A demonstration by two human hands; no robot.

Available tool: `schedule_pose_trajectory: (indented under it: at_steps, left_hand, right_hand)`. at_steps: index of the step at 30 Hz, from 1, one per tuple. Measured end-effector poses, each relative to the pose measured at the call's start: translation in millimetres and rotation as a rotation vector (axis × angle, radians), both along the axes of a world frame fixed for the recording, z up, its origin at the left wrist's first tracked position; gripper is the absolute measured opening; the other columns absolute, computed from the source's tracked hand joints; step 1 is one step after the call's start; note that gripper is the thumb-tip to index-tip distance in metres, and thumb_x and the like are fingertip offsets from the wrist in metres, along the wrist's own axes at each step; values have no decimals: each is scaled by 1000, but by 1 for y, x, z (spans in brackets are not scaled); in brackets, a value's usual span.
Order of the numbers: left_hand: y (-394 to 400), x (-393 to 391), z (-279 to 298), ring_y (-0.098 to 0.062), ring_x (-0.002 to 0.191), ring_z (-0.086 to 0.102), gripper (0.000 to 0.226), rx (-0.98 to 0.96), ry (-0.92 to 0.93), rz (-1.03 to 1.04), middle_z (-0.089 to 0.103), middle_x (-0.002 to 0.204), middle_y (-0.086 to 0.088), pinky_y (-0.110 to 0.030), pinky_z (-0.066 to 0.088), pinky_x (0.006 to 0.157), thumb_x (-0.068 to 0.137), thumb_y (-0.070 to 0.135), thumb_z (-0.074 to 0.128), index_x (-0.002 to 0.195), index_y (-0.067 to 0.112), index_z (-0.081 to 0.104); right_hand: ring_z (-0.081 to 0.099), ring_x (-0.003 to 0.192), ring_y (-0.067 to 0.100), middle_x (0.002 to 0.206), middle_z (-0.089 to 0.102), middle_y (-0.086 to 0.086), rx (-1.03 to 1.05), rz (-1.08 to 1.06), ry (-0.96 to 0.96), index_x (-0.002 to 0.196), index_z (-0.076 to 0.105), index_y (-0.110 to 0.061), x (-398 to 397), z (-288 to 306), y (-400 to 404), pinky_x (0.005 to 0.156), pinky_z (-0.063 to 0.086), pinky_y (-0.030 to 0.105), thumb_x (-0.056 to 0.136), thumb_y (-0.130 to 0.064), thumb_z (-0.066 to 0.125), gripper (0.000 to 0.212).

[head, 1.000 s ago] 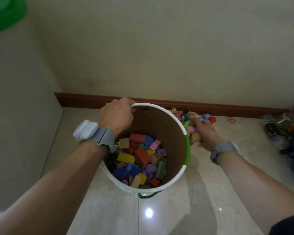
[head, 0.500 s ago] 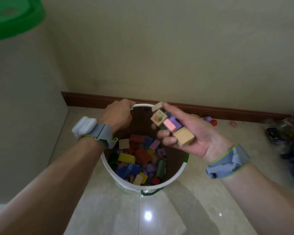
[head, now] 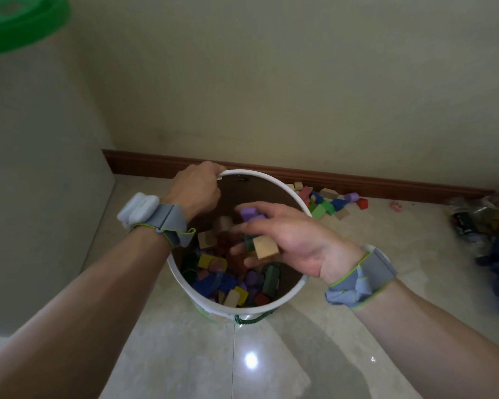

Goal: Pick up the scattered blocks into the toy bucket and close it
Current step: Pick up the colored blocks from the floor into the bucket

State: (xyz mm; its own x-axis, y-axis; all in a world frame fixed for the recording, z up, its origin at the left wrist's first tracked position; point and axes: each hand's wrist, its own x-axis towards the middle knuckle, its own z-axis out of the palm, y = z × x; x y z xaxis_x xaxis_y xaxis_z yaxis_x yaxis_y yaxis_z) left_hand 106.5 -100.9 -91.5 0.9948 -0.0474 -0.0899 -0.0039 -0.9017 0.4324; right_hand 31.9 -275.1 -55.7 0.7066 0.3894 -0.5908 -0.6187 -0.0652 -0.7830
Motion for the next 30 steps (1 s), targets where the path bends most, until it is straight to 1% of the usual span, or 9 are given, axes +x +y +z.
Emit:
schedule_pose_trajectory:
  at_steps: [6,11,16,19,22,24,26,28,30]
  left_hand:
    - [3,1,-2,-40,108,55,42,11,9,11,59,121,-15,-40,44,87,87,17,51,127,30,54]
    - [3,0,-3,-40,106,55,45,15,-12,20,59,120,-17,-41,44,86,87,16,52,130,30,53]
    - [3,-3,-5,-40,105,55,50,52,-88,22,58,119,-17,-41,44,86,85,14,54,131,31,51]
    - [3,-3,-7,-40,104,54,50,44,-100,32,57,119,-18,-42,43,88,86,13,55,133,30,51]
    - [3,-3,-8,-41,104,53,51,42,-109,37,56,118,-19,-43,43,89,86,11,55,133,29,50]
    - [4,-1,-8,-42,104,53,51,55,-117,33,56,118,-20,-44,43,88,86,11,55,133,28,51]
    - [6,0,-7,-42,103,54,51,54,-121,32,56,118,-20,-46,45,88,85,11,56,133,28,51]
    - [9,3,-8,-42,103,54,51,58,-126,35,56,118,-20,-46,46,88,85,11,56,133,28,51]
    - [9,5,-10,-42,104,53,51,71,-138,31,57,119,-20,-46,44,88,84,11,56,132,27,52]
  right_hand:
    - [69,97,21,121,63,-2,-642,564,-640,138,49,-28,-7,-2,-1,80,56,31,94,-21,66,48]
    - [64,98,11,113,66,-11,-728,621,-738,126,56,-30,-6,-5,-8,84,55,32,93,-37,65,35]
    - [68,89,3,98,74,-11,-541,331,-855,109,68,-27,6,-9,-22,80,57,32,95,-35,63,17]
    - [72,82,8,88,76,-11,-441,-86,-1044,95,70,-27,27,-12,-39,75,59,38,96,-34,60,12]
    - [69,77,4,82,74,-11,-597,-485,-1196,97,66,-26,57,-30,-70,73,56,31,96,-33,57,11]
    - [68,94,16,95,72,-4,-825,-545,-1135,111,64,-20,77,-59,-97,84,52,36,96,-32,58,21]
    - [52,124,30,128,62,10,-1047,-411,-937,134,54,-16,86,-104,-124,101,43,41,94,-37,63,46]
    - [24,146,33,159,28,11,-1176,-302,-647,151,35,-23,80,-152,-148,113,30,51,88,-48,69,75]
    - [9,151,34,166,6,7,-1217,-289,-420,157,18,-32,65,-195,-167,116,23,59,81,-61,70,96]
